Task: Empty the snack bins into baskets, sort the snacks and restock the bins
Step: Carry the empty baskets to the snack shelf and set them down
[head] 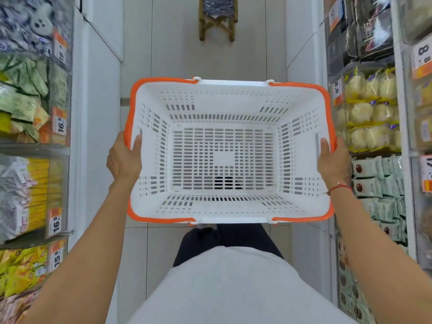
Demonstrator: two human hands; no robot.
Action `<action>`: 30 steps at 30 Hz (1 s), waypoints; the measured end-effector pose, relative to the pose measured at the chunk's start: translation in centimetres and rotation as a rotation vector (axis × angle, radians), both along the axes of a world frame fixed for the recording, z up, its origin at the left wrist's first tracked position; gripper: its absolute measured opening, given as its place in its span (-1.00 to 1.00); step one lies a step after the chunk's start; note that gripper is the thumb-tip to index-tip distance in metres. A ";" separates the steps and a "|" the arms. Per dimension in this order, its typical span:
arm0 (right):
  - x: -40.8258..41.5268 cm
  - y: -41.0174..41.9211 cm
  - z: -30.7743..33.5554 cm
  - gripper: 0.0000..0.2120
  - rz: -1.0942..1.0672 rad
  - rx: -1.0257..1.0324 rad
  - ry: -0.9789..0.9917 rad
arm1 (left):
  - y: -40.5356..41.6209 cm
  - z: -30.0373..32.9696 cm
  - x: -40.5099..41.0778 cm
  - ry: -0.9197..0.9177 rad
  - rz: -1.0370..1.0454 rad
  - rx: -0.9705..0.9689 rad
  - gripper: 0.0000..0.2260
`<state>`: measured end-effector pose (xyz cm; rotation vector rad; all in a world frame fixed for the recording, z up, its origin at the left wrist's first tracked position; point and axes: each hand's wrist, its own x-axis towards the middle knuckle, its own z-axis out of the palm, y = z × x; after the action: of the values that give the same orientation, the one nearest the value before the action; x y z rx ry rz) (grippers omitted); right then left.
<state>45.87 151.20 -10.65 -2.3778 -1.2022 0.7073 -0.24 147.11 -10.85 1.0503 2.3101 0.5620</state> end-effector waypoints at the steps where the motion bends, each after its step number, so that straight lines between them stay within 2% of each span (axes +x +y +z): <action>1: 0.1 1.7 0.1 -0.68 -0.001 0.004 0.013 | 1.6 0.2 0.2 0.001 0.003 0.002 -0.59; 9: 1.2 16.9 1.3 -0.65 0.024 0.022 0.013 | 15.6 1.7 1.5 0.024 0.031 0.048 -0.64; 17: 0.2 31.5 1.7 -0.72 0.010 0.040 0.001 | 31.2 1.3 -0.3 0.029 0.008 0.082 -0.62; 21: -1.2 39.1 1.9 -0.68 0.001 0.039 -0.046 | 39.8 0.6 -1.7 0.007 -0.018 0.086 -0.62; 30: -2.6 53.4 1.8 -0.66 -0.150 0.056 -0.006 | 60.0 1.5 -2.9 0.046 -0.143 0.077 -0.62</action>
<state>43.30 204.62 -8.86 -2.3950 -1.0189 0.6113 -3.12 207.12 -9.33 1.2658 2.2455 0.5790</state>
